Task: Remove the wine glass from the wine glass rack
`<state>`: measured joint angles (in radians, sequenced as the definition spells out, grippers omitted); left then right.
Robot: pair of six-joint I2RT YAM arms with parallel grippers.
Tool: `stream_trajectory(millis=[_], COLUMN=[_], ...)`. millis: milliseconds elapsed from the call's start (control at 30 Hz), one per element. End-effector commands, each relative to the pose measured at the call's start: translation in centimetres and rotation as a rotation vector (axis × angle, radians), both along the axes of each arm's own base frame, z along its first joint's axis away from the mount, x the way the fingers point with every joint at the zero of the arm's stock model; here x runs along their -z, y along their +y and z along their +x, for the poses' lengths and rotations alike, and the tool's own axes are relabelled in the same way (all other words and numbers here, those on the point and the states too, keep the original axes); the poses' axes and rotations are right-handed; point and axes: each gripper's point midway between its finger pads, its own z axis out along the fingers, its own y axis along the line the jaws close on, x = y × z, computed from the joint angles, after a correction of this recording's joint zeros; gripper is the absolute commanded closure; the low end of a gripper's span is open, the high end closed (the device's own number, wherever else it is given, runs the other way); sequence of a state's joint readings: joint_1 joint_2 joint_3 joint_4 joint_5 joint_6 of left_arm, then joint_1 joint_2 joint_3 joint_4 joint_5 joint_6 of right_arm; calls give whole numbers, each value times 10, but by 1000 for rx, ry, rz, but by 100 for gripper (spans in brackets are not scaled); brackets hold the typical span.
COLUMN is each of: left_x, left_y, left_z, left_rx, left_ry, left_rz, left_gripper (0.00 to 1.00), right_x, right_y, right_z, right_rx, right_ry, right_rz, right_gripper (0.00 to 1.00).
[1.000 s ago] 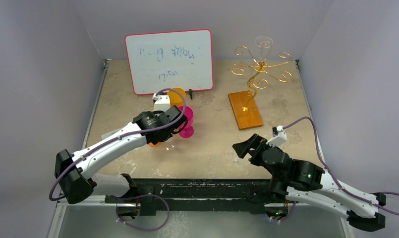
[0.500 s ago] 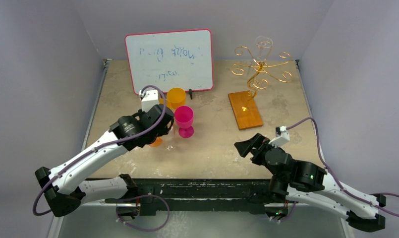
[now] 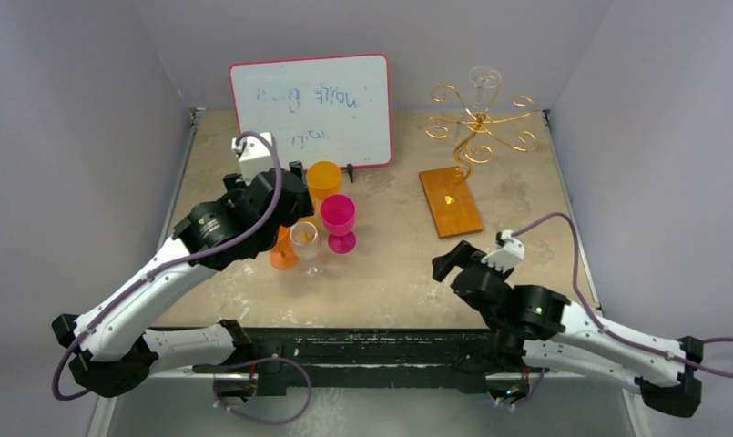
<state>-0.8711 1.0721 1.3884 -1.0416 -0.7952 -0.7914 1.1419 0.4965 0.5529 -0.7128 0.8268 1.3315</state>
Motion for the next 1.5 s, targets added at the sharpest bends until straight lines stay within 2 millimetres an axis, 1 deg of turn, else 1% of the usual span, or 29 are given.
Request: stream_trajectory(millis=[0,33,100,133,200,233,333,367,433,467,533,633,700,800,833,933,967,1000,1033,1100,1133,1167,1200,1233,1300,1333,1400,1467], left_x=[-24,-26,-31,-33,-37,-39,-43,-43,-41,-39,-34,-21,-14,-9,-7,-3,-1,1,2,2,1,0,1,1,1,0,-6,-12], left_y=[-13,-16,-18,-18,-16,-14,-2,5,18,23,29,36,41,47,53,70,77,83,90,97,98,98,98,98,99,100,100,99], left_z=[22,26,31,33,35,34,30,28,25,25,24,27,31,41,45,54,57,60,63,69,72,76,79,82,88,91,95,99], left_rx=[-3,1,-11,-17,-27,-30,-43,-58,-78,-84,-82,-88,-98,-104,-116,-151,-159,-165,-174,-173,-168,-161,-158,-157,-161,-165,-169,-171], left_ry=[-60,-54,-45,-42,-39,-38,-39,-39,-31,-23,-6,31,53,70,78,110,123,133,141,144,139,133,137,140,151,150,135,115], left_rz=[38,56,87,102,119,119,129,136,150,157,168,194,207,215,217,218,220,216,212,194,186,181,183,183,192,196,196,191], left_gripper=[15,14,14,13,12,12,11,10,9,8,7,6,5,2,1,1,0,0,0,0,1,0,0,0,0,0,0,0], right_x=[-7,-10,-9,-7,-1,0,-4,-1,7,12,15,10,-7,-49,-59,-86,-99,-110,-124,-157,-172,-186,-196,-204,-213,-217,-226,-234], right_y=[6,8,6,-3,-27,-37,-55,-61,-78,-89,-106,-141,-163,-183,-191,-230,-238,-242,-241,-232,-232,-237,-239,-244,-254,-253,-242,-227], right_z=[20,28,59,75,92,96,101,102,108,111,116,125,134,155,160,168,172,175,183,200,206,211,214,217,222,227,242,253], right_rx=[84,82,17,3,19,47,93,99,113,120,115,172,220,272,311,484,510,509,477,362,347,343,345,369,401,376,251,131], right_ry=[20,25,68,85,103,102,76,81,100,107,108,105,75,3,-4,6,-2,-14,-50,-163,-213,-250,-269,-279,-277,-289,-321,-346], right_rz=[-111,-146,-187,-190,-187,-174,-110,-91,-44,-13,65,136,155,125,118,42,14,-6,-20,-44,-58,-98,-104,-111,-133,-141,-165,-149], right_gripper=[0,0,0,0,0,0,0,0,0,0,0,0,0,0,0,0,0,0,0,0,1,3,3,3,3,3,5,7])
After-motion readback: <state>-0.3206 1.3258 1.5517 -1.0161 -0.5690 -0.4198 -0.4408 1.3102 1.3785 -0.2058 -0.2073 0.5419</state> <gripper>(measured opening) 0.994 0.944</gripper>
